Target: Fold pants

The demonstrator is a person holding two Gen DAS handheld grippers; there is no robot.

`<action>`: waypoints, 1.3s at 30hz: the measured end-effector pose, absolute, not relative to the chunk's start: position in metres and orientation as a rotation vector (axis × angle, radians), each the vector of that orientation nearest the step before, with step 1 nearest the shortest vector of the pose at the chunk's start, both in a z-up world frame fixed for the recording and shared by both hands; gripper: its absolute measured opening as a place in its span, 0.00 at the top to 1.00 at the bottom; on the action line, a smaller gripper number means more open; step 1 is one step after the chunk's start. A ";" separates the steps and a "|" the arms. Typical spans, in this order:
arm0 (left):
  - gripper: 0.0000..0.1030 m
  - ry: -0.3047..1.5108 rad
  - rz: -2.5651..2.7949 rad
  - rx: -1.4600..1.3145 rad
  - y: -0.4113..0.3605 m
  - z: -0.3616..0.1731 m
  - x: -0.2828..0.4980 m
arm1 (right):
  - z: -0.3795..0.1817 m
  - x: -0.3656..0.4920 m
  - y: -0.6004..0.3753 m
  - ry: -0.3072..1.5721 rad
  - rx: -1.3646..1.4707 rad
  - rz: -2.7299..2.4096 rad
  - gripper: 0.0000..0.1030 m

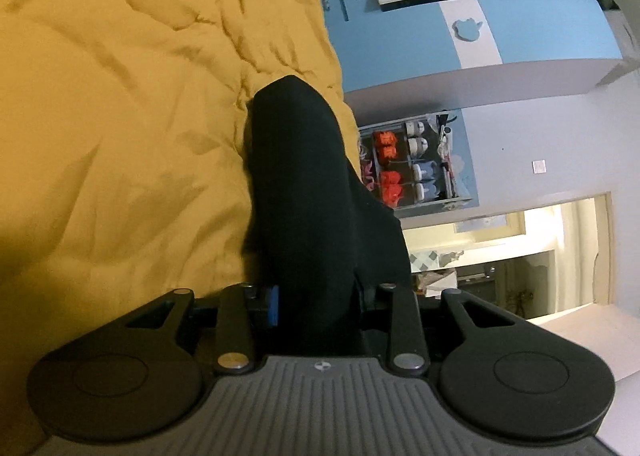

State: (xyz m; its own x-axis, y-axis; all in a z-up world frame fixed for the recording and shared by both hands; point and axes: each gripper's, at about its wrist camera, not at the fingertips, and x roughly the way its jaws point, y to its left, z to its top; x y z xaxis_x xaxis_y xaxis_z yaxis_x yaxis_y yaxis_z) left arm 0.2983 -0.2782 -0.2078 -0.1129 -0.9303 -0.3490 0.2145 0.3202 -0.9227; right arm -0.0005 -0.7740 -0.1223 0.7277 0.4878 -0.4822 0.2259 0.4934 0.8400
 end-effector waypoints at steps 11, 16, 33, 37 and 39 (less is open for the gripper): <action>0.50 1.170 -1.142 -0.385 -0.256 -0.176 0.237 | -0.103 -0.050 -0.756 0.790 0.952 0.129 0.57; 0.44 1.116 -1.130 -0.185 -0.254 -0.157 0.211 | -0.089 -0.067 -0.744 0.837 0.852 0.037 0.55; 0.30 0.928 -0.869 0.053 -0.234 -0.043 0.146 | 0.021 -0.132 -0.639 0.758 0.563 -0.306 0.21; 0.20 0.889 -0.840 0.077 -0.233 -0.022 0.130 | 0.050 -0.127 -0.601 0.708 0.446 -0.363 0.21; 0.18 0.867 -0.815 0.099 -0.233 -0.013 0.123 | 0.061 -0.125 -0.582 0.683 0.411 -0.366 0.20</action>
State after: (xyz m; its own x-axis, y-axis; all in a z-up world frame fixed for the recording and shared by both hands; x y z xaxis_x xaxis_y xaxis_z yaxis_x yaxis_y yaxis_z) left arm 0.1225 -0.2330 -0.0130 0.3725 -0.5964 -0.7110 0.6729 0.7012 -0.2357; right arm -0.1245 -0.5818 0.0615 0.7182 -0.1896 -0.6695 0.4527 0.8580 0.2426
